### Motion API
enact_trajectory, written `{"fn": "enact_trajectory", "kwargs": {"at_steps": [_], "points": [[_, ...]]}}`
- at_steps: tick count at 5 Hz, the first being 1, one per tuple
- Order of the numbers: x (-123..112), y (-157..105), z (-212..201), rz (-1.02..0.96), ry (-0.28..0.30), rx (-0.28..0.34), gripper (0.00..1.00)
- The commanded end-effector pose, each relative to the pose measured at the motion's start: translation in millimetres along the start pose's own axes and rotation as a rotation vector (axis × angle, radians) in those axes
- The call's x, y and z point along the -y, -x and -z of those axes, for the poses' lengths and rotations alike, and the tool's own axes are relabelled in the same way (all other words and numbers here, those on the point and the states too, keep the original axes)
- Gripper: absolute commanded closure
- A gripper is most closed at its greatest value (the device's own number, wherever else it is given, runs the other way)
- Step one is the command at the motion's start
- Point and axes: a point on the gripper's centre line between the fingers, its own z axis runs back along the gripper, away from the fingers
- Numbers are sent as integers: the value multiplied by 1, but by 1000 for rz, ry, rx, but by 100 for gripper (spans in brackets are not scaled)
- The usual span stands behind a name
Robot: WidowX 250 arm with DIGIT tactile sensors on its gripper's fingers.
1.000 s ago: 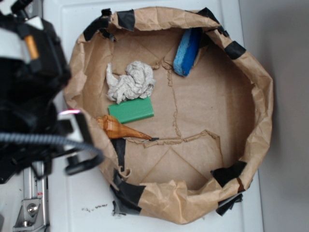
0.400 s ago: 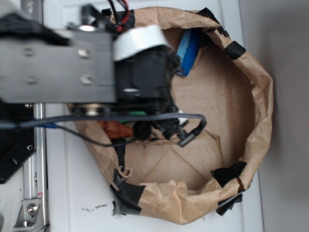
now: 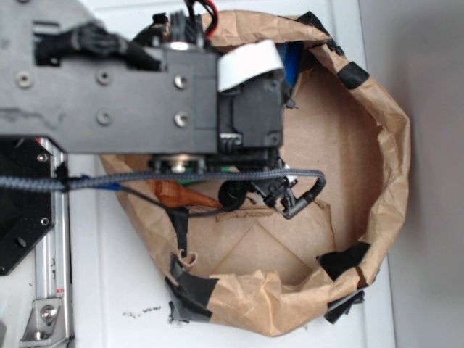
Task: Grab the blue sponge.
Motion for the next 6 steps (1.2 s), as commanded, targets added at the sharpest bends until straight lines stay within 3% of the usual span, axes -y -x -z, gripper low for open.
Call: {"fn": "enact_trajectory", "kwargs": {"at_steps": [1,2,3,5,6], "points": [[-23,-33,18,-84,72,271,0],[-34,-48,37,-180,132,341,0],[-29,-44,49,-190,102,356,0],[-25,-46,71,-331,-37,249,0],[-29,-55,72,-362,-28,253,0]]}}
